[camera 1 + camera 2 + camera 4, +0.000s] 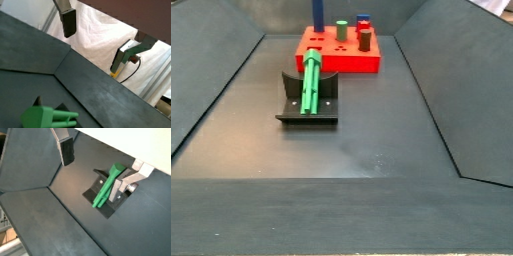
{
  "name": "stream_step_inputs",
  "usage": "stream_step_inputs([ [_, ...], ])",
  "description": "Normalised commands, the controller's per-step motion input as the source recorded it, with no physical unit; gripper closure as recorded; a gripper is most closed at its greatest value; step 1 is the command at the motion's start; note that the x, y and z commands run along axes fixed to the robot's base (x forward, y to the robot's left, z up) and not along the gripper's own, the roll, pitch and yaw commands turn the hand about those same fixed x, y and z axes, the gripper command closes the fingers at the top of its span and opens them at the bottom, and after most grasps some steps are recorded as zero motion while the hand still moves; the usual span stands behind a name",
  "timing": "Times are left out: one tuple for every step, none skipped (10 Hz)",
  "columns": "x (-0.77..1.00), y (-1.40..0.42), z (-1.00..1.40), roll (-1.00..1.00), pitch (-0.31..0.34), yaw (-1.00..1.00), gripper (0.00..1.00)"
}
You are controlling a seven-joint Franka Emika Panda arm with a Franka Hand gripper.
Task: Pick up the 3 prong object. Move up. Place the 3 prong object on the fixture. Regrasp the 3 prong object. Move to above the board. Insert the 3 prong object.
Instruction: Regrasp the 3 prong object, then move to above the board.
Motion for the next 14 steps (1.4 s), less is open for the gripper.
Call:
stream_step_inputs([
  [0.05, 0.04, -1.0, 0.11, -0.116, 0.09, 0.0],
  [0.06, 0.04, -1.0, 0.09, -0.126, 0.06, 0.0],
  [0.06, 0.03, -1.0, 0.08, -0.127, 0.02, 0.0],
  [0.06, 0.03, -1.0, 0.07, -0.127, 0.0, 0.0],
  [0.07, 0.03, -1.0, 0.07, -0.12, -0.03, 0.0],
  [0.07, 0.03, -1.0, 0.06, -0.101, -0.05, 0.0],
  [0.07, 0.03, -1.0, 0.06, -0.082, -0.06, 0.0],
  [0.08, 0.02, -0.99, 0.05, -0.061, -0.07, 0.0],
  [0.07, 0.01, -0.76, 0.06, -0.032, -0.06, 0.0],
  [0.07, 0.01, -0.59, 0.06, -0.011, -0.06, 0.0],
  [0.07, 0.0, -0.38, 0.06, 0.016, -0.04, 0.0],
  [0.07, 0.0, -0.23, 0.06, 0.033, -0.03, 0.0],
  [0.0, 0.0, 0.0, 0.0, 0.0, 0.0, 1.0],
  [0.06, 0.05, 1.0, 0.21, -0.357, 0.1, 1.0],
])
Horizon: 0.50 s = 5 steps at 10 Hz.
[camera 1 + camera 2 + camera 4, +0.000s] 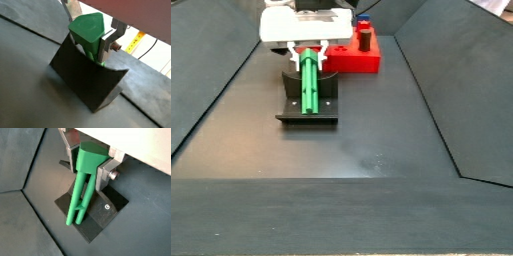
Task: Pick up the 3 prong object. Move up. Place the 3 prong object on the fixture. Regrasp the 3 prong object. Move to above the board. Insert the 3 prong object.
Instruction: Move to above the board.
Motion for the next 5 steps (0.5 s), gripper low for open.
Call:
stream_step_inputs([
  [0.05, 0.05, 1.0, 0.2, -0.358, 0.08, 1.0],
  [0.04, 0.04, 1.0, 0.17, -0.347, 0.01, 1.0],
  [0.03, 0.04, 1.0, 0.13, -0.33, -0.1, 1.0],
  [0.02, 0.04, 1.0, 0.1, -0.305, -0.16, 1.0],
  [0.0, 0.04, 1.0, 0.09, -0.26, -0.2, 1.0],
])
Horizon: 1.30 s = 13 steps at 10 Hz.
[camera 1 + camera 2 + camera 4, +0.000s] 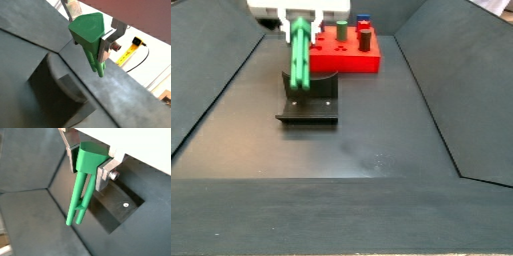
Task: Pick up the 3 prong object. Move up. Place the 3 prong object on the fixture. Regrasp the 3 prong object. Move to above the board. Insert the 3 prong object.
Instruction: Move to above the board.
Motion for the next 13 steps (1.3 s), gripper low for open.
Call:
stream_step_inputs([
  [-0.01, 0.04, 1.0, 0.06, -0.185, -0.25, 1.0],
  [-0.02, 0.04, 1.0, 0.04, -0.123, -0.28, 1.0],
  [-0.02, 0.04, 0.88, 0.02, -0.067, -0.29, 1.0],
  [-0.03, 0.03, 0.6, 0.01, 0.0, -0.27, 1.0],
  [-0.03, 0.02, 0.37, 0.0, 0.046, -0.24, 1.0],
  [-0.03, 0.02, 0.16, 0.0, 0.089, -0.2, 1.0],
  [-0.74, -1.0, 0.61, -1.0, 0.105, -0.17, 1.0],
  [-0.75, -1.0, 0.62, -1.0, 0.108, -0.16, 1.0],
  [-0.82, -1.0, 0.66, -1.0, 0.107, -0.15, 1.0],
  [-0.82, -1.0, 0.64, -1.0, 0.111, -0.15, 1.0],
  [-0.8, -1.0, 0.64, -1.0, 0.132, -0.13, 1.0],
  [-0.82, -1.0, 0.65, -1.0, 0.14, -0.13, 1.0],
  [-0.74, -0.87, 0.57, -1.0, 0.144, -0.12, 1.0],
])
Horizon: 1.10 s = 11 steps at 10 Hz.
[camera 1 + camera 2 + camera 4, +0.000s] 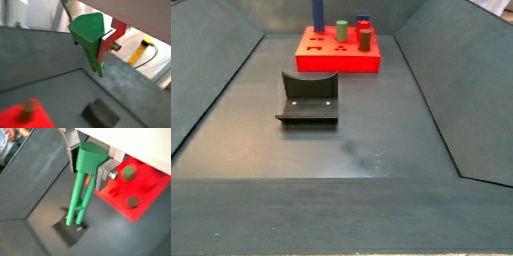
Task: Pick up the 3 prong object. Move up. Place the 3 prong object on the fixture. Regrasp the 3 prong object. Move to above the board. Insert the 3 prong object.
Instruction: Move to above the board, then insert the 3 prong object.
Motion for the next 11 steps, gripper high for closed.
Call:
stream_step_inputs([
  [-0.46, -0.5, 0.33, -1.0, 0.147, -0.1, 1.0],
  [-0.27, -0.27, 0.19, -1.0, 0.145, -0.09, 1.0],
  [-0.14, -0.11, 0.08, -1.0, 0.138, -0.07, 1.0],
  [-0.12, -0.08, 0.07, -1.0, 0.132, -0.07, 1.0],
  [-0.08, -0.02, 0.03, -1.0, 0.107, -0.05, 1.0],
  [-0.07, 0.0, 0.02, -0.77, 0.066, -0.03, 1.0],
  [-0.05, 0.02, 0.01, -0.47, 0.02, -0.01, 1.0],
  [-0.04, 0.0, 0.0, -0.3, -0.001, -0.01, 1.0],
  [0.0, 0.0, 0.0, 0.0, -0.004, 0.0, 1.0],
  [0.0, 0.0, -0.09, -0.03, -0.079, 0.0, 1.0],
  [0.41, 0.0, -0.27, -0.13, -0.159, 0.04, 1.0],
])
